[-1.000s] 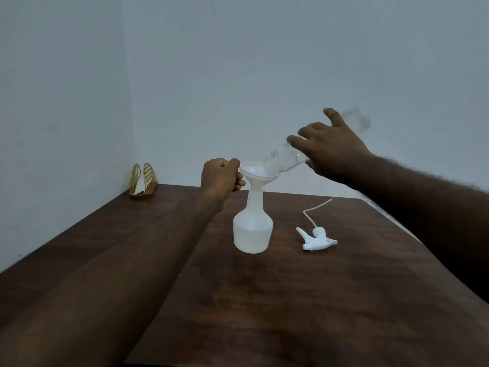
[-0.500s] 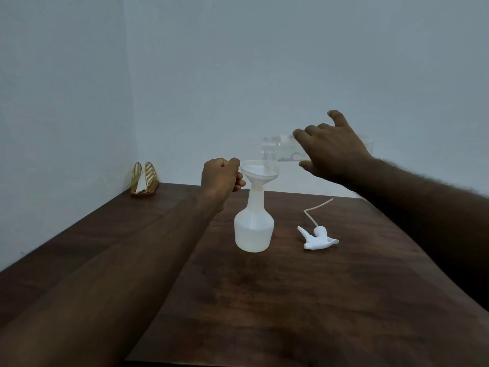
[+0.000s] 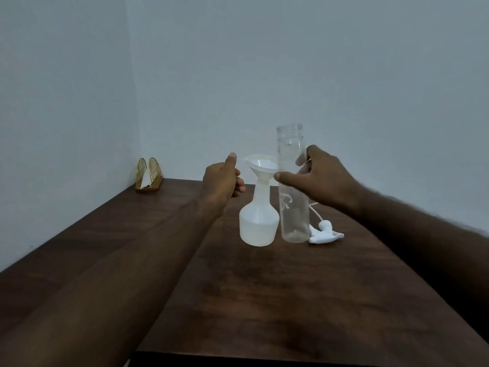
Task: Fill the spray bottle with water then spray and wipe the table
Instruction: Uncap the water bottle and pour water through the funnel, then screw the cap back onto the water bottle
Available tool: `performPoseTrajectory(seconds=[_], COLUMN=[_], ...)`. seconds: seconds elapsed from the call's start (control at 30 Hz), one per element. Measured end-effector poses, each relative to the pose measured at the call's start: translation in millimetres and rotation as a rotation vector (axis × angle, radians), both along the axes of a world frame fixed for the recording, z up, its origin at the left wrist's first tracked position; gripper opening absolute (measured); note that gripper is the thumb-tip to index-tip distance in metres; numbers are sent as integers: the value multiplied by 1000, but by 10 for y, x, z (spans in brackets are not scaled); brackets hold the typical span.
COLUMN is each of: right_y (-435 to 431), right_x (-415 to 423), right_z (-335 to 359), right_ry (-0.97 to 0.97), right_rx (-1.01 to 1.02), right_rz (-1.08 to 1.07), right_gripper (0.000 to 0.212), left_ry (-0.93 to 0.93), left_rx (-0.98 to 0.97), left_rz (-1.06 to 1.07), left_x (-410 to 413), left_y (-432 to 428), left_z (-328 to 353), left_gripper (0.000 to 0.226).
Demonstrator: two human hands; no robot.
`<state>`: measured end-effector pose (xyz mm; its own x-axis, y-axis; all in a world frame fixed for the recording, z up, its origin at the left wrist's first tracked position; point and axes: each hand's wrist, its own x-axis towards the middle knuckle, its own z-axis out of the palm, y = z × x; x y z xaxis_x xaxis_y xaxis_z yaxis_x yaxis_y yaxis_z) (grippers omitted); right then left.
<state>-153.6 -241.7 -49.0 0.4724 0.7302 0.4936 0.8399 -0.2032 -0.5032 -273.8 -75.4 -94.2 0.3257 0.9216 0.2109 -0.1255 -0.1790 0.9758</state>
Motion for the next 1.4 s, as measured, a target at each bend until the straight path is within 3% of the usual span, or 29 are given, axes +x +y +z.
performPoseTrajectory(seconds=[0.27, 0.37, 0.53, 0.63, 0.87, 1.03, 1.17, 1.3, 1.4], right_y=[28, 117, 400, 556, 713, 710, 673, 587, 491], right_x=[-570, -711, -896, -953, -993, -1010, -1032, -1038, -999], right_z=[-533, -592, -694, -715, -820, -888, -888, -916, -888], right_ry=[151, 171, 173, 197, 219, 217, 229, 264, 220], right_rx=[44, 67, 72, 97, 129, 117, 105, 93, 151], right_rz=[223, 270, 268, 260, 246, 185, 190, 183, 146], right_gripper=[50, 45, 50, 50, 47, 48, 48, 75, 75], left_ry=[17, 74, 354, 553, 749, 1011, 925, 582, 322], left_rx=[111, 266, 466, 532, 435, 604, 598, 502, 410], left_rz=[45, 97, 293, 258, 74, 51, 83, 202, 287], left_x=[-247, -442, -966, -1140, -1090, -1059, -1080, -1068, -1026], left_y=[-132, -63, 325, 454, 456, 370, 402, 434, 385], left_z=[-435, -591, -845, -1002, -1044, -993, -1015, -1050, -956], left_gripper=[48, 46, 25, 5, 71, 74, 65, 55, 49])
